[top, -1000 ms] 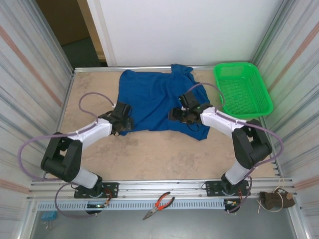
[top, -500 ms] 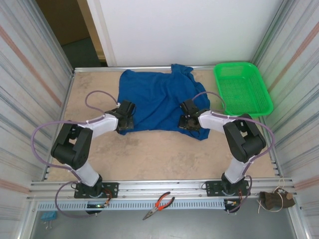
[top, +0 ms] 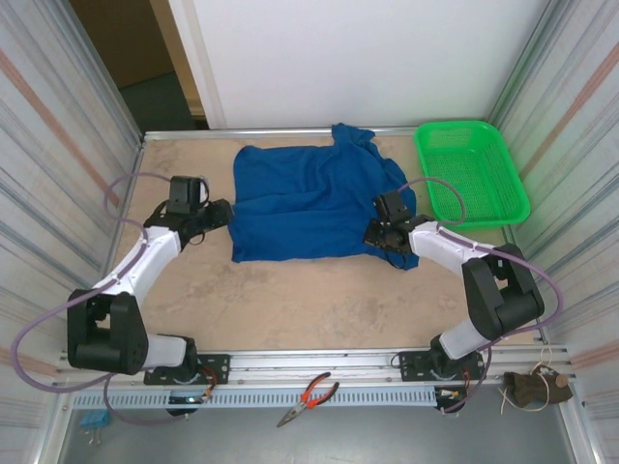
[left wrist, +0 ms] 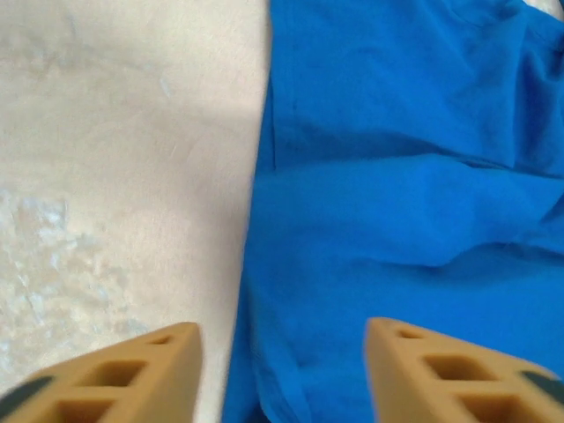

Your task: Fold the inside-out t-shirt

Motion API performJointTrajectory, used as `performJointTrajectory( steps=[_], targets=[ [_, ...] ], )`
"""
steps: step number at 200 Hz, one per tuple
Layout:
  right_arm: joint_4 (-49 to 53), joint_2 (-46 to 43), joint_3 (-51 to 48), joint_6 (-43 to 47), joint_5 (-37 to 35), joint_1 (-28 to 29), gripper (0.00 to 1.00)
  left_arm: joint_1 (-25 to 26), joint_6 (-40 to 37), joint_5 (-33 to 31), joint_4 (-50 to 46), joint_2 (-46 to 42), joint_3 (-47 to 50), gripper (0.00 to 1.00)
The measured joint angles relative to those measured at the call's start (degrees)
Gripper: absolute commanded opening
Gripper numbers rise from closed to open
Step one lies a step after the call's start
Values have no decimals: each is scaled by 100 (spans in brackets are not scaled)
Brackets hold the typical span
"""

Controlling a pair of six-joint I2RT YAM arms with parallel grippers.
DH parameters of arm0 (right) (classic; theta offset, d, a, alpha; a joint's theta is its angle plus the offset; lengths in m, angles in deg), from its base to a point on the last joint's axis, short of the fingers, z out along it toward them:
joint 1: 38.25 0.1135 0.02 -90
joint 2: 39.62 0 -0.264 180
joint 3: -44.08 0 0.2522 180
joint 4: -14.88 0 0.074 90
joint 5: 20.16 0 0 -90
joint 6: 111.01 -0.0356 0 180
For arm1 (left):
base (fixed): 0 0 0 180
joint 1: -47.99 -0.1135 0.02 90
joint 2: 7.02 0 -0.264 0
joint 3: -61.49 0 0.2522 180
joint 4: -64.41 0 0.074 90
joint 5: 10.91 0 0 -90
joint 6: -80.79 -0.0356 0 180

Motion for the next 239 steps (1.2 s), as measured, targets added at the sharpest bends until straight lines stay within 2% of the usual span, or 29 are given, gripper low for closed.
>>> performJointTrajectory(
  steps=[23, 39, 62, 83, 106, 149, 157, 187, 217, 239],
  targets=[
    [2, 0, -22, -22, 2, 37, 0, 101, 109, 48, 2, -151, 319, 58],
    [4, 0, -22, -22, 2, 83, 0, 461, 232, -238, -37, -452, 638, 56],
    [4, 0, -22, -22, 2, 111, 0, 1416, 428, -1027, -111, -780, 922, 52],
    [9, 0, -22, -22, 2, 111, 0, 2277, 551, -1856, -131, -645, 968, 50],
    [22, 0, -22, -22, 2, 111, 0, 2704, 619, -2612, -133, -61, 953, 49],
    [33, 0, -22, -22, 2, 111, 0, 2791, 612, -3462, -306, 1086, 632, 42],
    [35, -2, -22, -22, 2, 111, 0, 2791, 603, -3560, -313, 1244, 531, 37],
    [52, -42, -22, -22, 2, 96, 0, 2741, 516, -3742, -350, 1716, 195, 0],
    [68, -214, -24, -24, 24, -46, 0, 2433, 299, -3641, -463, 1606, 164, 0],
    [70, -321, -28, -24, 28, -136, 0, 1930, 105, -3082, -452, 820, 245, 0]
  ],
)
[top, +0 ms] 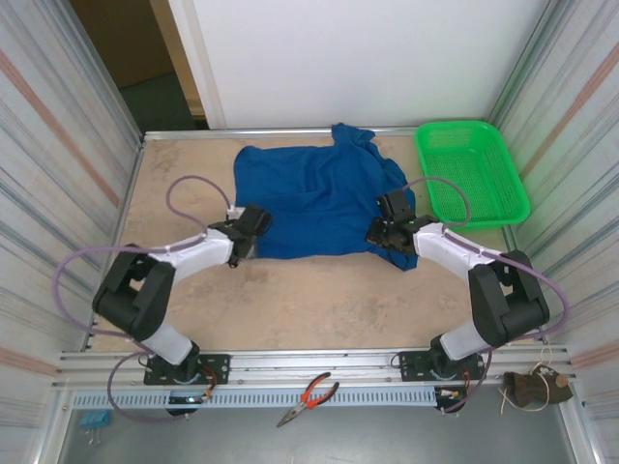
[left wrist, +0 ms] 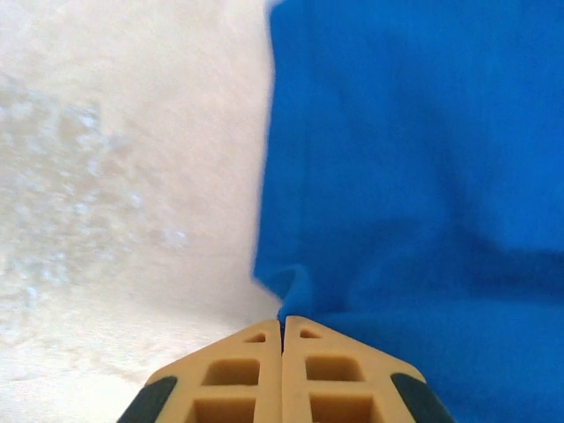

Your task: Fold the inside-out t-shirt

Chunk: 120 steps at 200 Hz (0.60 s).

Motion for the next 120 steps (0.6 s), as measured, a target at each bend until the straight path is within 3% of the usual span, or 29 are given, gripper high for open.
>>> performJointTrajectory(
  steps=[20, 40, 54, 74, 82, 90, 120],
  targets=[
    [2, -42, 0, 0, 7, -28, 0, -654, -146, 986, 181, -1003, 122, 0],
    [2, -72, 0, -2, 50, -28, 0, -1408, -190, 2444, 501, -1670, 229, 0],
    [7, -85, 0, -15, 83, -28, 0, -1873, -170, 3532, 778, -1834, 326, 12],
    [46, -149, 0, -83, 87, -28, 0, -2332, 0, 4715, 1071, -1843, 514, 19],
    [68, -184, 0, -94, 87, -28, 0, -2441, 63, 4957, 1121, -1847, 584, 31],
    [90, -219, 0, -103, 87, -28, 0, -2520, 149, 5080, 1147, -1860, 651, 36],
    [173, -315, 0, -105, 98, -28, 0, -2503, 302, 4942, 960, -2022, 758, 39]
  ],
)
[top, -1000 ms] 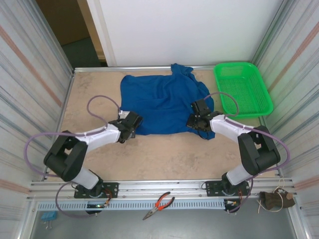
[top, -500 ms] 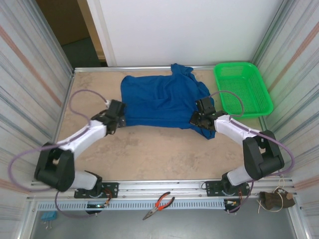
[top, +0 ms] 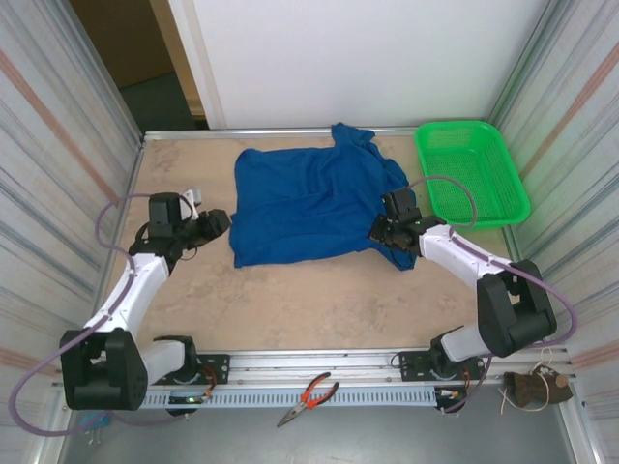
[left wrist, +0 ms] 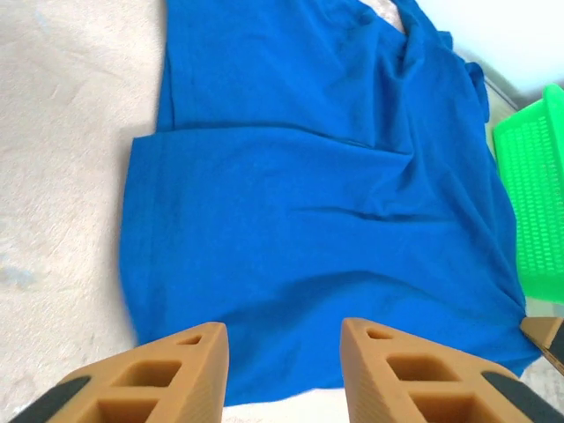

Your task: Fold the inside-out t-shirt

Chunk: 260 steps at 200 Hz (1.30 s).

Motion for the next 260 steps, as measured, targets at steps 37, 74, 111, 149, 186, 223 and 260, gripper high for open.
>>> performJointTrajectory(
  steps=[37, 74, 111, 149, 186, 223, 260],
  targets=[
    [105, -76, 22, 2, 15, 0, 0, 1003, 142, -1298, -337, -376, 337, 40],
    [175, -125, 170, 4, 33, 0, 0, 2299, 501, -2712, -623, -304, 817, 45],
    [216, -210, 245, 4, 35, 0, 0, 2708, 745, -3569, -616, 380, 949, 44],
    [284, -273, 247, 4, 50, 0, 0, 2815, 828, -3974, -365, 1237, 859, 34],
    [407, -437, 420, 4, 188, -192, 0, 2756, 540, -4201, -367, 1899, 245, 0],
    [479, -603, 782, 20, 442, -634, 0, 2044, -68, -3969, -577, 1410, -398, 0],
    [505, -839, 874, 24, 612, -793, 0, 1276, -901, -2944, -994, 688, -1552, 0]
  ],
)
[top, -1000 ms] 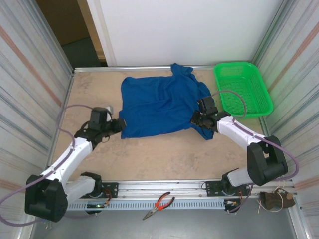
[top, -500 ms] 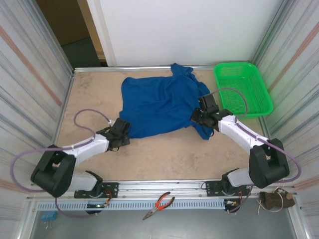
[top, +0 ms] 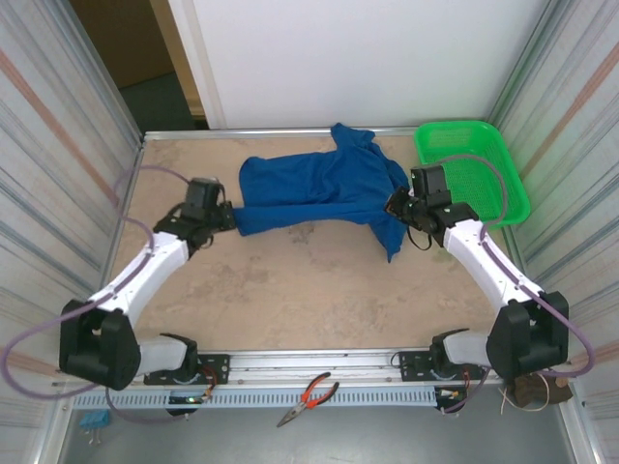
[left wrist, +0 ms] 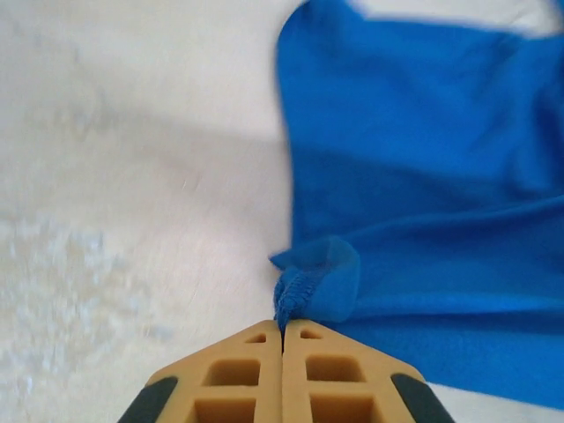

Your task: Fold the inside-out t-shirt

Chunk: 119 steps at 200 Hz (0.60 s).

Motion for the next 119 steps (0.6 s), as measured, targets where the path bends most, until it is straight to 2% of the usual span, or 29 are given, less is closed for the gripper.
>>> performJointTrajectory(
  steps=[36, 85, 95, 105, 119],
  targets=[
    [68, -39, 0, 0, 26, -26, 0, -323, -704, 1134, -507, -85, -905, 0],
    [103, -39, -55, 0, 44, -20, 0, -450, -1110, 2660, -1005, 133, -739, 3],
    [105, -39, -109, 0, 44, -9, 0, -466, -1093, 2717, -1060, 210, -573, 9],
    [107, -39, -173, 0, 42, -9, 0, -483, -1049, 2594, -1084, 236, -352, 24],
    [146, -48, -249, 0, 42, -9, 0, -533, -879, 2243, -1150, 212, -37, 27]
  ],
)
